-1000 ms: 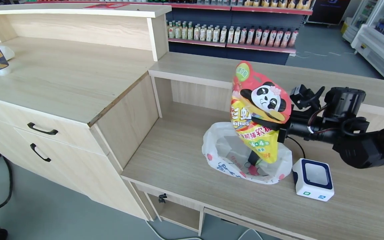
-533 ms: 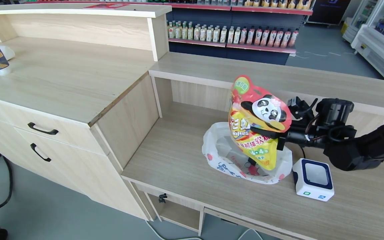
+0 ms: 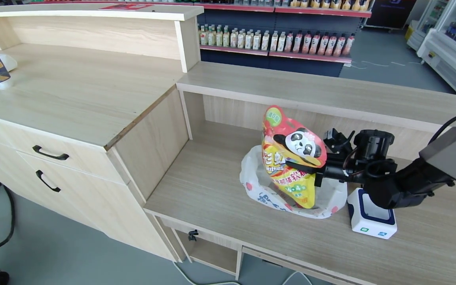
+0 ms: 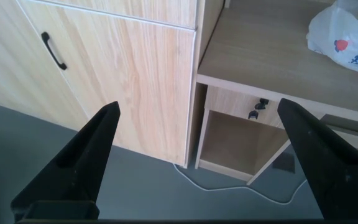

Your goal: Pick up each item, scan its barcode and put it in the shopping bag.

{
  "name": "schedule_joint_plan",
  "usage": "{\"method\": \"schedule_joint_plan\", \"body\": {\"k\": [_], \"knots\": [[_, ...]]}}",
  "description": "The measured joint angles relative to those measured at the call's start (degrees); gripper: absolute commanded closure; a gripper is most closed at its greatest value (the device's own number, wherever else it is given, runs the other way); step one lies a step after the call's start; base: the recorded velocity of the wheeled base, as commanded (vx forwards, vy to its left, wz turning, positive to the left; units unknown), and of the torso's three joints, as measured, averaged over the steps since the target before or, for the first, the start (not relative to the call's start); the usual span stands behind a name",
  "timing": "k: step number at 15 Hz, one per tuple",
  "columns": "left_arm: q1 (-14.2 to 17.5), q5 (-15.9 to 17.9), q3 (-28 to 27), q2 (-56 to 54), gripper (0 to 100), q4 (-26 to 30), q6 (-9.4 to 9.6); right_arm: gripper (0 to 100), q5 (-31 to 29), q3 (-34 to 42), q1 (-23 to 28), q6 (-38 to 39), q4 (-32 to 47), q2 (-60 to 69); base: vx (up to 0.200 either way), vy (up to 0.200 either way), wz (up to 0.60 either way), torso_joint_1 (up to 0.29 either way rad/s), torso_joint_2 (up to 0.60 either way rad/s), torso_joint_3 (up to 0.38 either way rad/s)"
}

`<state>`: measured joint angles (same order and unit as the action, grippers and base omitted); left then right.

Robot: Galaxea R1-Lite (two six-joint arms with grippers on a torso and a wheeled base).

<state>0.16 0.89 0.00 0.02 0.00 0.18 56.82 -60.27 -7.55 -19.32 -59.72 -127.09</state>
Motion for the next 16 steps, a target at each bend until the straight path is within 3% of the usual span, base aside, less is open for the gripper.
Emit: {"method": "schedule_joint_plan", "body": {"k": [15, 16], "knots": [[0.00, 0.00, 0.00, -0.02, 0, 0.00, -0.02, 100, 0.09, -6.24, -0.96, -0.66, -2.68, -6.77, 0.000, 0.000, 0.00, 0.000, 0.00, 0.000], [0.00, 0.00, 0.00, -0.02, 0, 0.00, 0.00, 0, 0.02, -6.21, -0.94, -0.68, -2.71, -6.84, 0.000, 0.000, 0.00, 0.000, 0.00, 0.000]]}}
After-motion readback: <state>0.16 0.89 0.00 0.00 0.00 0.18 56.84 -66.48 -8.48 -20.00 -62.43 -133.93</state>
